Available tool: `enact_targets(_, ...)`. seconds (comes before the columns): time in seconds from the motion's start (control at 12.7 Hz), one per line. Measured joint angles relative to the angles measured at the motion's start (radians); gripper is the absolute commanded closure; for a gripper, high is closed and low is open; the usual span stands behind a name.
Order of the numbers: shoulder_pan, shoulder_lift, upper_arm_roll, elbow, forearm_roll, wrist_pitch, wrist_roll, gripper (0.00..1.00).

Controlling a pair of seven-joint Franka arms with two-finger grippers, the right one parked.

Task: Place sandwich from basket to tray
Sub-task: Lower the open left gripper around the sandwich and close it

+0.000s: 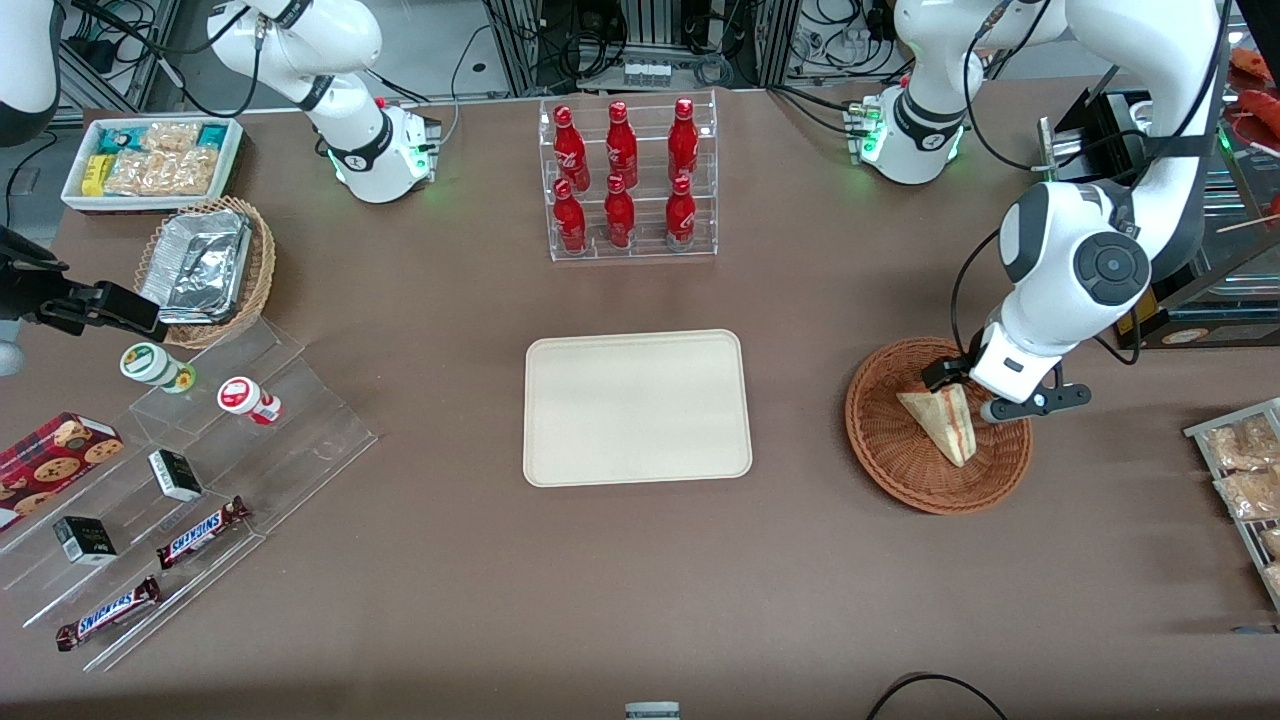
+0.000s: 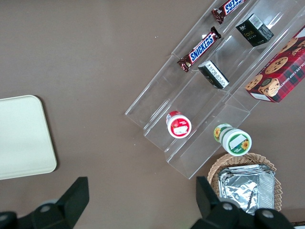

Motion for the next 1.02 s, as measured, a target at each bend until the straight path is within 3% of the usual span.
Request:
enact_targets(0.39, 0.0, 0.001, 0.0, -0.049, -0.023, 0.113, -0.183, 0.0)
enact_targets(0.63, 0.0, 0.003, 0.011, -0.084, -0.068, 0.154, -0.2, 0.0)
enact_targets(1.02, 0.0, 0.031, 0.015, -0.09, -0.073, 0.155, -0.243, 0.0)
